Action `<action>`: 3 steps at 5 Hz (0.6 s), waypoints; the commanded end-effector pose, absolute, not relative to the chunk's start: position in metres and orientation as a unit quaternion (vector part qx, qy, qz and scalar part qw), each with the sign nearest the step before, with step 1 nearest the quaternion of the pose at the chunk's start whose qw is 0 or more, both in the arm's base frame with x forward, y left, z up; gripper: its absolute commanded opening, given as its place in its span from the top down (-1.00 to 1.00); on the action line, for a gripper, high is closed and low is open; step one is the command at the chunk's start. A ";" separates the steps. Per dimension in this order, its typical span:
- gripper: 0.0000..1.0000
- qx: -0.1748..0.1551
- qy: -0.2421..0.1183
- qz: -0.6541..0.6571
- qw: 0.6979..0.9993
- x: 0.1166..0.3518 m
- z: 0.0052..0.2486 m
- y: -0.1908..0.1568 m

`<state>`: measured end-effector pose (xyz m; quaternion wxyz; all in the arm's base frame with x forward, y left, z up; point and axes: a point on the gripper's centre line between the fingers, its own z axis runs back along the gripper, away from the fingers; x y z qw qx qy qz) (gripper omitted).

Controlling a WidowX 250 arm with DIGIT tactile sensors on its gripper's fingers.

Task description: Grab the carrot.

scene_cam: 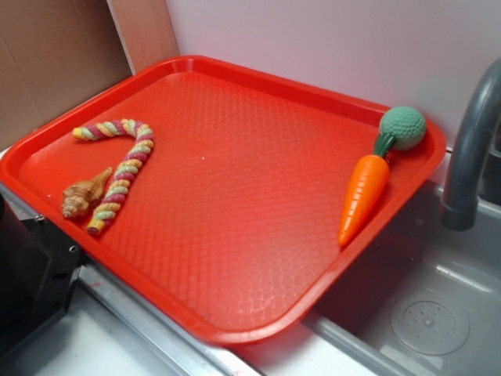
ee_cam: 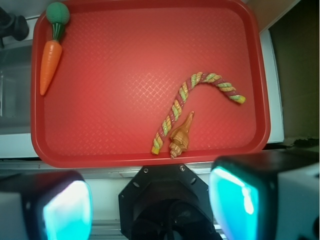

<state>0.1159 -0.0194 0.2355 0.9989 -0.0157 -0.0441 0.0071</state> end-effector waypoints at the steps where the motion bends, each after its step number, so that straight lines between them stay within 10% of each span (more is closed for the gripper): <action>1: -1.00 -0.016 -0.044 0.007 0.999 0.116 0.235 -0.019; 2: -1.00 0.085 0.084 0.045 0.992 0.145 0.186 -0.053; 3: -1.00 0.087 0.010 0.067 0.994 0.183 0.140 -0.101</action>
